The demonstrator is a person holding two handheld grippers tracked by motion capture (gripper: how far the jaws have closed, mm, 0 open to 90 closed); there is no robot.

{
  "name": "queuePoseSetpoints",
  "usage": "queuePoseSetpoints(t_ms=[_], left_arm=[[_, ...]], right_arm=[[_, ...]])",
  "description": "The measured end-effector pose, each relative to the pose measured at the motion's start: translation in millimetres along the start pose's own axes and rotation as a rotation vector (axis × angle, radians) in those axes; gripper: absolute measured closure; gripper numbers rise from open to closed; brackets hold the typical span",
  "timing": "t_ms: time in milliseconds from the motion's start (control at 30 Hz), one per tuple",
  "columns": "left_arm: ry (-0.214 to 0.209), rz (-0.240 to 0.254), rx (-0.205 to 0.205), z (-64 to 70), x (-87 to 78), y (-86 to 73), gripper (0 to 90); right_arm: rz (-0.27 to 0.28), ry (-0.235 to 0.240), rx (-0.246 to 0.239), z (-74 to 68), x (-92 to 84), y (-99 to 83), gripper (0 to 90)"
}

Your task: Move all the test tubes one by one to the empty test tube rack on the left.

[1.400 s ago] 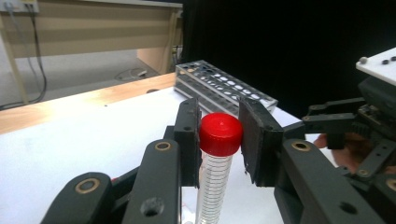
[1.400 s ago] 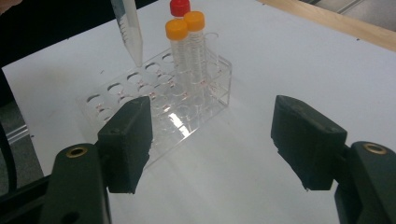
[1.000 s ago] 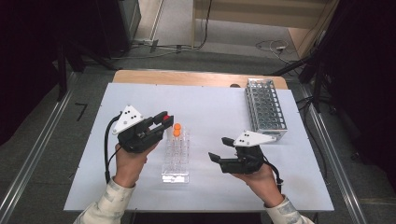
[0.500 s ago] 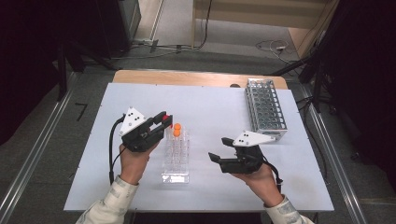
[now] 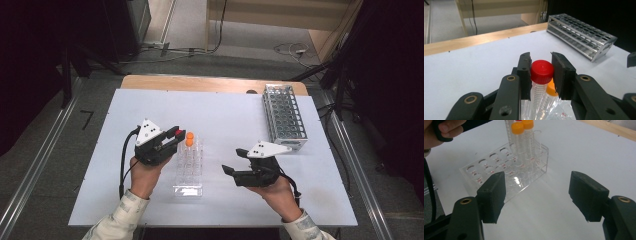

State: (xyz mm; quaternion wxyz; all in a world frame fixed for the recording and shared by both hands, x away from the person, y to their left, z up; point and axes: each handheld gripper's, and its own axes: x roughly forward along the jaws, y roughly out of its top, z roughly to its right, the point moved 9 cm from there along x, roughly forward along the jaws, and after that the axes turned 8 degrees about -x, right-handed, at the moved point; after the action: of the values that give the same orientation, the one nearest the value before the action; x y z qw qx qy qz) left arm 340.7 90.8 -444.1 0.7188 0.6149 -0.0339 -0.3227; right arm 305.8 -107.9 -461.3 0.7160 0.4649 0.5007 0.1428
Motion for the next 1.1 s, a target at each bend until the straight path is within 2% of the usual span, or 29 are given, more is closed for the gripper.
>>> queuePoseSetpoints(t_ms=[467, 767, 933, 1100], left_arm=[[0.005, -0.048, 0.011, 5.0, 1.0, -10.5, 68.6], [0.009, -0.033, -0.008, 4.3, -1.4, -7.6, 59.4], [0.004, -0.027, -0.014, 5.2, -3.2, -6.0, 57.5], [0.004, -0.025, -0.024, 5.4, -5.1, -4.1, 50.5]], right_arm=[[-0.003, 0.002, -0.005, -0.9, 0.9, -0.4, 28.1], [-0.002, -0.003, -0.005, 0.4, 0.9, -0.6, 28.0], [-0.004, -0.008, 0.001, 3.2, 1.2, -1.9, 27.7], [-0.007, -0.010, 0.005, 3.7, 1.3, -2.5, 27.5]])
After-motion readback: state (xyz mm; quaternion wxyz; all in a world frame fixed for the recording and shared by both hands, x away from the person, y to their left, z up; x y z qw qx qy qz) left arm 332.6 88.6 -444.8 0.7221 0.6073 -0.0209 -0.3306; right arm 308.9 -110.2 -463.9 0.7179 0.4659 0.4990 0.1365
